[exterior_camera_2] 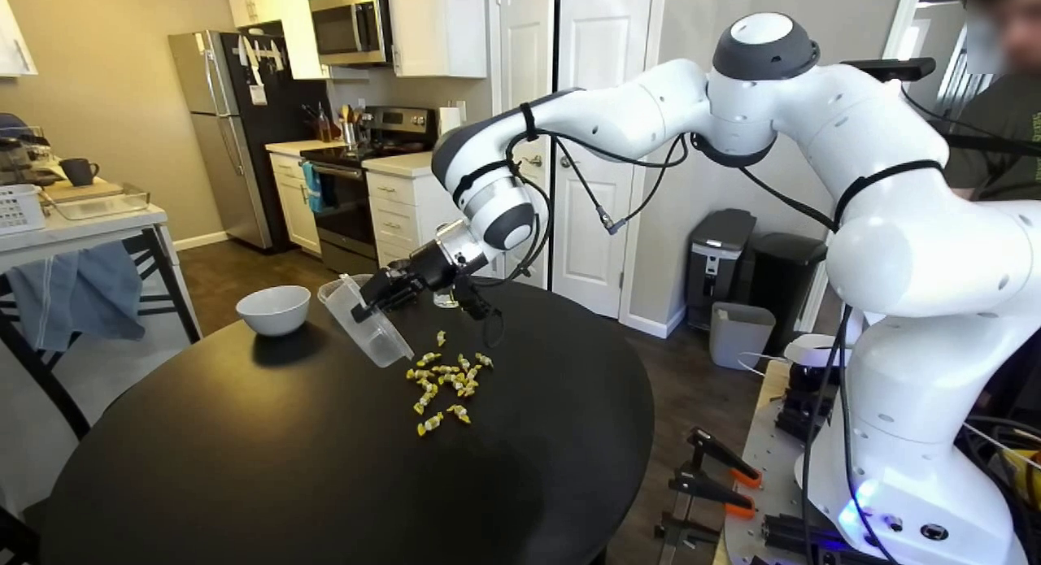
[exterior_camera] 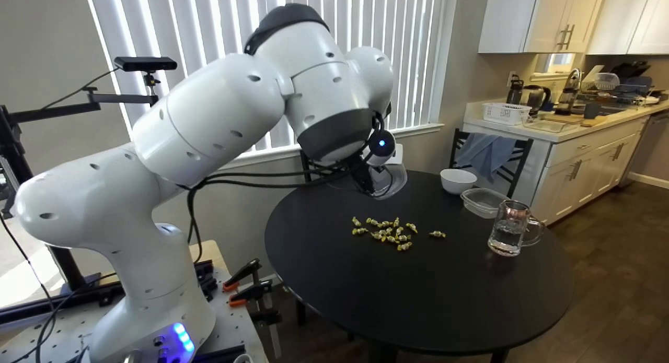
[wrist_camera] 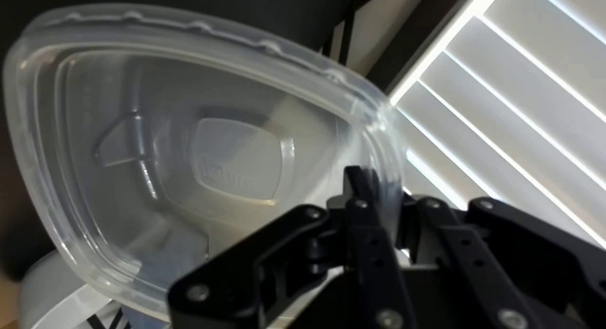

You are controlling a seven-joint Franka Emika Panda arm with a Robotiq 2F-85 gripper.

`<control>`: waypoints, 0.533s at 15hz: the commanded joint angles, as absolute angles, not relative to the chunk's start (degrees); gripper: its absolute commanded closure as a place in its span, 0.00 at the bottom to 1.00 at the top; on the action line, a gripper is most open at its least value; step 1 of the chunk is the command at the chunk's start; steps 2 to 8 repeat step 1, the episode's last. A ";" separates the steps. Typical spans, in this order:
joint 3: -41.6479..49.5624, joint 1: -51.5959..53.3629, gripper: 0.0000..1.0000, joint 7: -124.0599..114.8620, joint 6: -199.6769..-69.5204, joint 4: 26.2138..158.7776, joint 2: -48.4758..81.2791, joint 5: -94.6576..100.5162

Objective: Pick up the clear lunch box with candy and pour out all the candy onto the table

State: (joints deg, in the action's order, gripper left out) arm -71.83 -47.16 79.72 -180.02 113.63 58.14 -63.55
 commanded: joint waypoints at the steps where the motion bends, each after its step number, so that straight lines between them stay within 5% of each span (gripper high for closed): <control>1: -64.71 -40.74 0.99 68.95 -181.93 115.55 46.45 -64.81; 8: -64.71 -40.74 0.99 68.95 -181.93 115.55 46.45 -64.81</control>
